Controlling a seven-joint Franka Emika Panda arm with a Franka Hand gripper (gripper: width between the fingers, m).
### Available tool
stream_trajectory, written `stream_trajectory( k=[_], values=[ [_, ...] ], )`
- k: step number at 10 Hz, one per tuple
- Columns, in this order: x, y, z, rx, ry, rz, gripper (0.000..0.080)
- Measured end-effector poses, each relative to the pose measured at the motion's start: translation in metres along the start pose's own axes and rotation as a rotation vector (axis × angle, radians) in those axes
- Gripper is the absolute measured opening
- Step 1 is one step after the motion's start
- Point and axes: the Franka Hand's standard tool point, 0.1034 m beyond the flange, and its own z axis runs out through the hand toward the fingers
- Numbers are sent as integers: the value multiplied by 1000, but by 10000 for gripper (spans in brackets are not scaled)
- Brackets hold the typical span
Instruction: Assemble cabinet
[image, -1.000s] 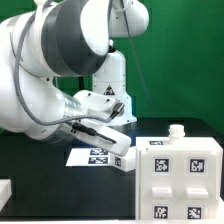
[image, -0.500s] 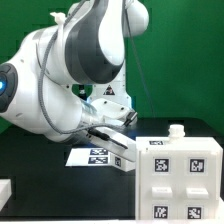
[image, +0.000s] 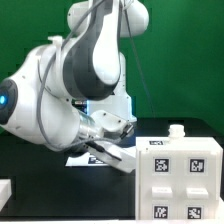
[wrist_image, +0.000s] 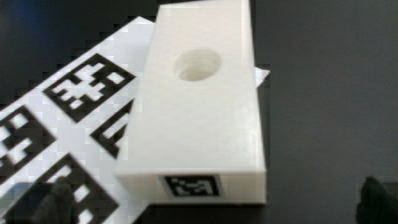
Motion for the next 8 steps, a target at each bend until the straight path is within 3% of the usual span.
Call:
stream_trajectory(
  k=[1,5,8],
  values=[
    [0,1,8,13,-9,12,795],
    [2,3,9,15,-11,19,795],
    [1,10,31,10,-22,53,795]
  ],
)
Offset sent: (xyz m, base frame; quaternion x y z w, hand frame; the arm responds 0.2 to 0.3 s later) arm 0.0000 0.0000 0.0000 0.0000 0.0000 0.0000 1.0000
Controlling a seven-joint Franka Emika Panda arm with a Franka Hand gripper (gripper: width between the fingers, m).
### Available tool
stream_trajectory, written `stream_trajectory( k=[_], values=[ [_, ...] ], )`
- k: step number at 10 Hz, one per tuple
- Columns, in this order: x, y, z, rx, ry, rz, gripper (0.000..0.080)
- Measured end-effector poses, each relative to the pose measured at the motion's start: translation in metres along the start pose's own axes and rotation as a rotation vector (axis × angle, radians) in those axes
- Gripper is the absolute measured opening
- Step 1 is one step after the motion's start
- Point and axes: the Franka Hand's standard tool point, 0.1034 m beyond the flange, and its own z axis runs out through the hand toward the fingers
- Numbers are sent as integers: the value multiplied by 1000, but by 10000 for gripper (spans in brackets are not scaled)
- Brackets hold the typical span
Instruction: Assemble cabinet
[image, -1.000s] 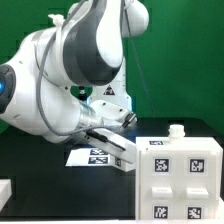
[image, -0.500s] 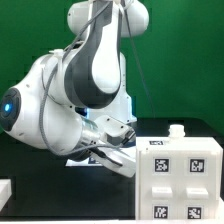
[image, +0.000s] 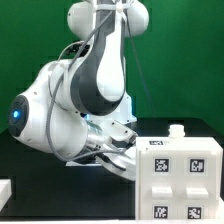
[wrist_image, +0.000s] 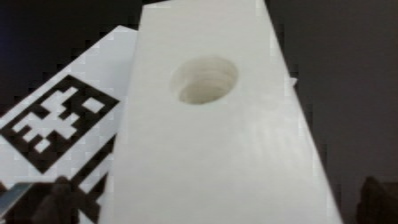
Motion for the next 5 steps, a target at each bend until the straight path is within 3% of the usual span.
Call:
stream_trajectory(
  k=[3,4,5],
  values=[
    [1,0,-1,3,1,1,783],
    [0,0,-2,3,-1,0,578],
    [0,0,-2,4,-1,0,580]
  ],
)
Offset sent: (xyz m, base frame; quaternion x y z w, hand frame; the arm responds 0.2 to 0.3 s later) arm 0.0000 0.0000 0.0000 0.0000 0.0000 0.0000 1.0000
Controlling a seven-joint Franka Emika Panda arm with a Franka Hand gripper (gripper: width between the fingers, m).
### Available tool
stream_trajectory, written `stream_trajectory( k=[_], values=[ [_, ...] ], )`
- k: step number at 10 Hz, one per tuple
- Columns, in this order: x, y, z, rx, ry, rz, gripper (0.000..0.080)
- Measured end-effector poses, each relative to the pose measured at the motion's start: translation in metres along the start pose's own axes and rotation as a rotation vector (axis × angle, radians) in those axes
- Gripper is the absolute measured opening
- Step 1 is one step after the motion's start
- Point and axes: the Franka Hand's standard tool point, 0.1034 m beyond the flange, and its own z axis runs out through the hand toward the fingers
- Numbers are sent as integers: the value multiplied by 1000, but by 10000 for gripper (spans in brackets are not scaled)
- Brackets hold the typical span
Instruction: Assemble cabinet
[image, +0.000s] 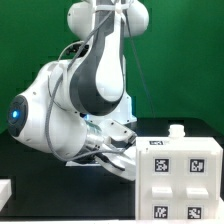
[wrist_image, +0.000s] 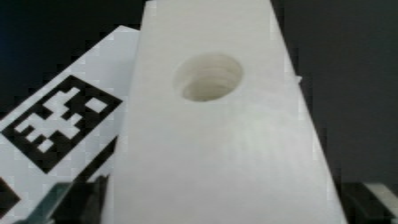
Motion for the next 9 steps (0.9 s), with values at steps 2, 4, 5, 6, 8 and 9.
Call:
stream_trajectory(
  k=[2,4,5,6,8,9],
  values=[
    [0,0,0,0,0,0,580],
    [-3,-2,-11,-1,6,-12,580],
    [-13,-7,-36,13,18,-38,580],
    [-23,-8,-60,37,13,-51,570],
    [-45,-6,-117,22,133,-122,569],
    [-56,-8,-137,-17,250,-174,569]
  ],
)
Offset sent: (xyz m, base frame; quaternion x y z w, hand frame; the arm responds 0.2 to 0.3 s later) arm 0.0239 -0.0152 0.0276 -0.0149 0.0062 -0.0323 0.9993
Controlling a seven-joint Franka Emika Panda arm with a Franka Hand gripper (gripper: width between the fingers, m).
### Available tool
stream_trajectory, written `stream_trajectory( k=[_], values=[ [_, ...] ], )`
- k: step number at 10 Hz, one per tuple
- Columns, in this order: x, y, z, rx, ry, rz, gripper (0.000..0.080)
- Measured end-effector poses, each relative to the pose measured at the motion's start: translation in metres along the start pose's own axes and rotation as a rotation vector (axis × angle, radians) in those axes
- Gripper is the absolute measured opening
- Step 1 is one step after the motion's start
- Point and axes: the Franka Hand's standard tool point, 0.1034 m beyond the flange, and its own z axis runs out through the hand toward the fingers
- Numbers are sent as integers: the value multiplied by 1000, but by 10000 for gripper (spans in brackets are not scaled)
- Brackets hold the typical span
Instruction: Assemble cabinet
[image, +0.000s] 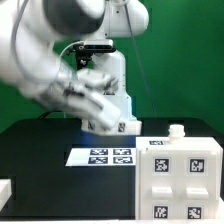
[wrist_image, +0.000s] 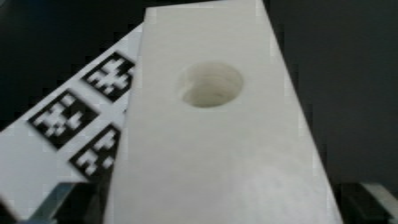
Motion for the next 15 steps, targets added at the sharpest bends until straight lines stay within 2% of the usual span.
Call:
stream_trajectory(
  k=[1,2,3,4,5,6,7,8,9,10,12,13,14,15],
  values=[
    [4,-5,8,19,82,-5,569],
    [7,-6,14,22,137,-9,569],
    [12,-11,12,43,234,-38,569],
    [26,-3,17,58,342,-81,565],
    [30,4,12,66,364,-97,565],
    [43,-3,-16,73,458,-155,546],
    [48,-10,-38,86,550,-222,535],
    [44,-15,-50,92,601,-222,535],
    [38,-23,-53,115,652,-196,522],
    [39,-20,-49,105,640,-215,522],
    [40,-20,-48,103,639,-212,507],
    [38,-22,-44,136,571,-180,641],
    [40,-30,-46,211,441,-133,747],
    [51,-33,-47,262,351,-109,747]
  ],
)
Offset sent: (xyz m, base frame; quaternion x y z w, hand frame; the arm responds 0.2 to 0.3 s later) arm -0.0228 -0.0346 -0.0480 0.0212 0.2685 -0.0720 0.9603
